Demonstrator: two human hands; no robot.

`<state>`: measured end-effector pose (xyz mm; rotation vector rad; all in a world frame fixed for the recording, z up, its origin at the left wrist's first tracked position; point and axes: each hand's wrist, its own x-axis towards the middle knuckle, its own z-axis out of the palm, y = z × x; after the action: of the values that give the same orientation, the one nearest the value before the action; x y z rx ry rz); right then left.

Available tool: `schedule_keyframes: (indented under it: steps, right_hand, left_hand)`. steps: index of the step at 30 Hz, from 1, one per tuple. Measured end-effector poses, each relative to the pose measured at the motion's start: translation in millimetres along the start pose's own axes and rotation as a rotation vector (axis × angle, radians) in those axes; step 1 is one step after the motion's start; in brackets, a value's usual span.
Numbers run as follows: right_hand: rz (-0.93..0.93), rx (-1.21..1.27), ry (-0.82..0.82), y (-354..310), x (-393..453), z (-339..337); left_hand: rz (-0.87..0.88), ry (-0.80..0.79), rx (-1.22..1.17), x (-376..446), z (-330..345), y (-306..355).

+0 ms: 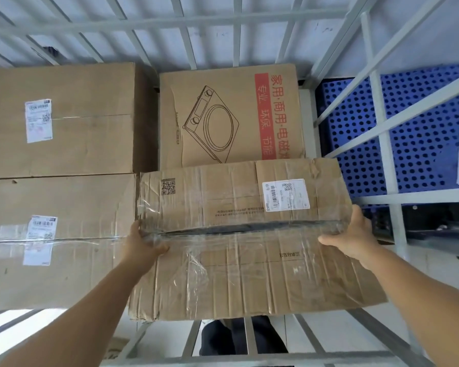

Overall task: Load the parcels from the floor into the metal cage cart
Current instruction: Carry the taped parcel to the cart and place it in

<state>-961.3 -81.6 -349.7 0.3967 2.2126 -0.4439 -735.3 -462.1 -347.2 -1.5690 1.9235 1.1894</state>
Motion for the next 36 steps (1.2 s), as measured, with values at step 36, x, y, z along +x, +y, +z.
schedule_keyframes:
  steps: [36]
  right_hand:
    - [-0.413, -0.566, 0.132, -3.9, -69.7, 23.0]
  left_hand:
    - [0.336, 0.069, 0.682, -59.4, 23.4, 28.8]
